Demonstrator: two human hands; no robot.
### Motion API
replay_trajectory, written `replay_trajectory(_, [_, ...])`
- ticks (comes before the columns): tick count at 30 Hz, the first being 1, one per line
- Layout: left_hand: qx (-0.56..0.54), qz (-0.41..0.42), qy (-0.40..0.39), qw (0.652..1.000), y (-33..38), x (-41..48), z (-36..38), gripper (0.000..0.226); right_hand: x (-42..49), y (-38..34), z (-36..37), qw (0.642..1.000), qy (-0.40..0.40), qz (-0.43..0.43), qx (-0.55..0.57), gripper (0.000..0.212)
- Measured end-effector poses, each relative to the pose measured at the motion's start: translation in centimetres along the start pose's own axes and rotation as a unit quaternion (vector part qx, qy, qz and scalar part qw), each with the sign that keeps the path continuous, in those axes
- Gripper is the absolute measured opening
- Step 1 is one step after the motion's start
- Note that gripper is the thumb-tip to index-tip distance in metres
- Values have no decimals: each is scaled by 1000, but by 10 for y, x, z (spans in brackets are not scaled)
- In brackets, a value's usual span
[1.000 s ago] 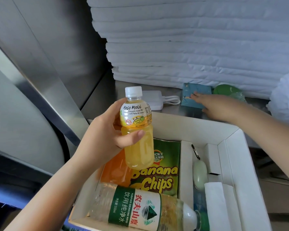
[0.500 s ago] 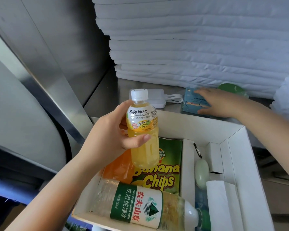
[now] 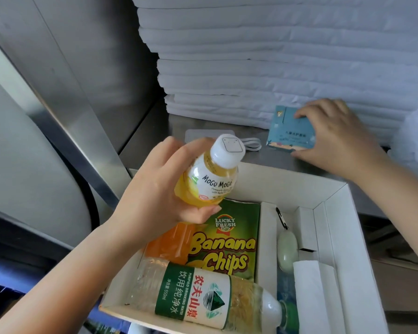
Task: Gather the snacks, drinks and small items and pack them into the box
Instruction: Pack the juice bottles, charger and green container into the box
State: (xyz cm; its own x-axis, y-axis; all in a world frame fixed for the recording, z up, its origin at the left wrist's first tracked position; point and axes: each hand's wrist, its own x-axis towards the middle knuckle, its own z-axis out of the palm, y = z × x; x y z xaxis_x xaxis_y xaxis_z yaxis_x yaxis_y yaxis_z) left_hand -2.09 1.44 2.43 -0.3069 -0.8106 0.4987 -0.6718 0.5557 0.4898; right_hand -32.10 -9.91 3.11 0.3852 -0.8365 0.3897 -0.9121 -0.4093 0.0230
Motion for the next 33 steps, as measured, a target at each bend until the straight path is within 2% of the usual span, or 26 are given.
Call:
replay_trajectory(3, [11, -4, 3, 1000, 0, 1, 2, 76, -15, -16, -27, 995, 82, -6, 51, 67])
replay_trajectory(6, [43, -1, 12, 999, -2, 0, 5, 77, -35, -36, -49, 991, 92, -17, 95, 64])
replay_trajectory(13, [31, -47, 65, 996, -7, -1, 6, 80, -69, -66, -58, 988, -29, -63, 141, 65])
replay_trajectory(19, [-12, -80, 65, 995, -10, 0, 7, 81, -81, -86, -38, 975, -135, -141, 108, 66])
replay_trajectory(28, [-24, -73, 79, 994, -11, 0, 8, 79, -70, -97, -23, 967, -176, -162, 84, 63])
replay_trajectory(33, [-14, -67, 82, 994, -12, -1, 8, 79, -53, -112, -1, 951, -223, -214, 5, 60])
